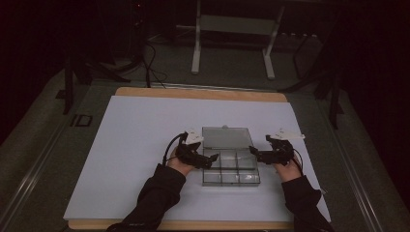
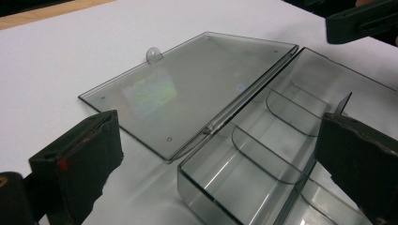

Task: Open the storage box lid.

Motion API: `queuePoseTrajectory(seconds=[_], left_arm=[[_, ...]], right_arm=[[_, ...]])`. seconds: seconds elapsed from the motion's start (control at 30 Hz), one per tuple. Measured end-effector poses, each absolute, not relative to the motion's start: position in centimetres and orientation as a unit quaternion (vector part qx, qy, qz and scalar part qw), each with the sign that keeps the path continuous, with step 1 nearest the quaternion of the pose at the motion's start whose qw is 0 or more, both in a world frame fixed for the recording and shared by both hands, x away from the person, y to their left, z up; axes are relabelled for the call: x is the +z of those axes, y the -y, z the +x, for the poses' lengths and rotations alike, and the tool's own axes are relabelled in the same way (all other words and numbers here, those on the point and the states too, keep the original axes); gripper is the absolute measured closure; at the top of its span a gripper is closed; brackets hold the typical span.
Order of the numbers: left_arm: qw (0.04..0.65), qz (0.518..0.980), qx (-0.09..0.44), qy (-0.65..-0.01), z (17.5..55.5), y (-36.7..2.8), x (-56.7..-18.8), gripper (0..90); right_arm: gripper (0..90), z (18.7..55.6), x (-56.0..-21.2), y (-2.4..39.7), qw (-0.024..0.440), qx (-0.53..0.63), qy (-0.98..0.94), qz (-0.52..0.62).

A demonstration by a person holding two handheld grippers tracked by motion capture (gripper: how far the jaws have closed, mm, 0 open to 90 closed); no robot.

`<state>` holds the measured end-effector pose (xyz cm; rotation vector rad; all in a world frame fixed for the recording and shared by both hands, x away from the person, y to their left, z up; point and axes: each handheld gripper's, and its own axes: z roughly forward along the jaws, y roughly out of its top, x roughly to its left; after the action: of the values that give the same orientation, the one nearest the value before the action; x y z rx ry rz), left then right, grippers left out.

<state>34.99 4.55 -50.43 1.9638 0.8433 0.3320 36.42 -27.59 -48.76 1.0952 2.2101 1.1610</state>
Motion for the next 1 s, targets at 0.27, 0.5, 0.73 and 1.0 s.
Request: queuePoseTrajectory(seconds=[0.27, 0.5, 0.73, 1.0], left_arm=[[0.465, 0.802, 0.14, -0.348, 34.1, -5.5, -50.4, 2.4], [0.463, 0.802, 0.143, -0.35, 33.0, -6.5, -50.3, 2.4], [0.462, 0.803, 0.156, -0.343, 31.5, -7.5, -50.4, 2.4], [0.458, 0.804, 0.152, -0.347, 30.2, -8.4, -51.1, 2.4]], right_arm=[[14.4, 35.5, -48.3, 28.6, 0.207, 0.418, -0.796, 0.386], [14.5, 34.6, -48.1, 29.6, 0.207, 0.417, -0.8, 0.378], [14.5, 33.5, -48.1, 30.7, 0.21, 0.422, -0.795, 0.382], [14.4, 32.2, -49.1, 31.5, 0.215, 0.413, -0.799, 0.381]])
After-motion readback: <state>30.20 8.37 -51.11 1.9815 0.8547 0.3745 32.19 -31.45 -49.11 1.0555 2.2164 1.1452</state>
